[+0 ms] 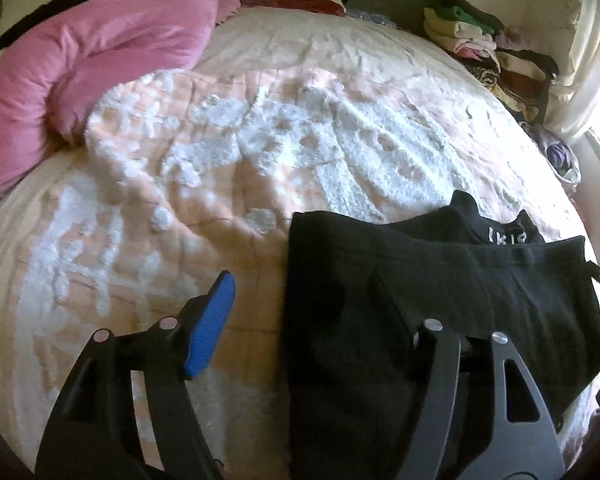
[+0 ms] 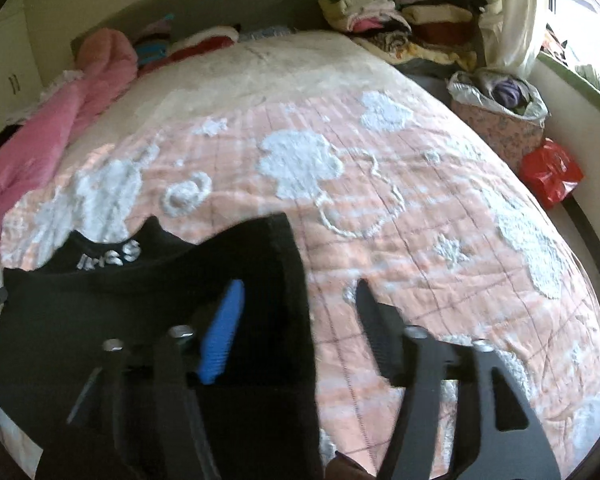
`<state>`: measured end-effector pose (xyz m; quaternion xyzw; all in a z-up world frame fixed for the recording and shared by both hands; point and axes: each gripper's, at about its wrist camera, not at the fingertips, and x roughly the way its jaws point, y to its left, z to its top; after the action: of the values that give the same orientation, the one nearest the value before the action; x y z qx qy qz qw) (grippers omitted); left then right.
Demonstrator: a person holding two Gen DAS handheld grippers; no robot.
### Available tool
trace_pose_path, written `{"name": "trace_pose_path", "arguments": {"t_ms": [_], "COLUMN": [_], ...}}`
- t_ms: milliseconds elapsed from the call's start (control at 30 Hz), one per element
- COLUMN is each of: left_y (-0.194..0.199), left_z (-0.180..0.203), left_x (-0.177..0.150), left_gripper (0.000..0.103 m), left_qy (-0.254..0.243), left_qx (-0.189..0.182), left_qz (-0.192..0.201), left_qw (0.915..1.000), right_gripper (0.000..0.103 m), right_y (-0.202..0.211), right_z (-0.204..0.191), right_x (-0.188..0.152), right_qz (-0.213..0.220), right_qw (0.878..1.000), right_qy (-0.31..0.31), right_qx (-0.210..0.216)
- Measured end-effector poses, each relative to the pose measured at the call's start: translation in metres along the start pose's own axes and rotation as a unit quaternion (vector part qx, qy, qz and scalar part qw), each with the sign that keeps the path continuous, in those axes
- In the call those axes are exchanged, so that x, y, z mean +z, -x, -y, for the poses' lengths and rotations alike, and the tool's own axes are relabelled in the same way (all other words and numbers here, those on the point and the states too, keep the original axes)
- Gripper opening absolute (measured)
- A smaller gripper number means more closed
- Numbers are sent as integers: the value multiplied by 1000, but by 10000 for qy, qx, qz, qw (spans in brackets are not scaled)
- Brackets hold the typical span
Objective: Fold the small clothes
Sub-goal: 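Press the folded shirt flat and open both tools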
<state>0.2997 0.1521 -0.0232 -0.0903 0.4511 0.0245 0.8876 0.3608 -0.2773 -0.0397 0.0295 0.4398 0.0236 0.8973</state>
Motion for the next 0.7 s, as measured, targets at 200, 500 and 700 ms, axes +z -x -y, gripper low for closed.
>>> {"name": "trace_pose_path", "arguments": {"t_ms": [200,500,700], "left_y": [-5,0,-8], "left_z": [10,12,12], "left_x": [1,10,-1], "left_gripper": [5,4,15], "left_qy": [-216,-313,-355], "left_qx": [34,359,493], "left_qz": [93,396,178], "left_qw": [9997,9981,9980], "right_gripper": [5,5,7], "right_y": [4,8,3], "right_z": [-3,7,12], "right_x": [-6,-3,-18], "right_qz": [224,449,281], "right_qw": [9997,9987,9980], "right_qy": [39,-78,-87], "right_qx": [-67,-211,-552]}}
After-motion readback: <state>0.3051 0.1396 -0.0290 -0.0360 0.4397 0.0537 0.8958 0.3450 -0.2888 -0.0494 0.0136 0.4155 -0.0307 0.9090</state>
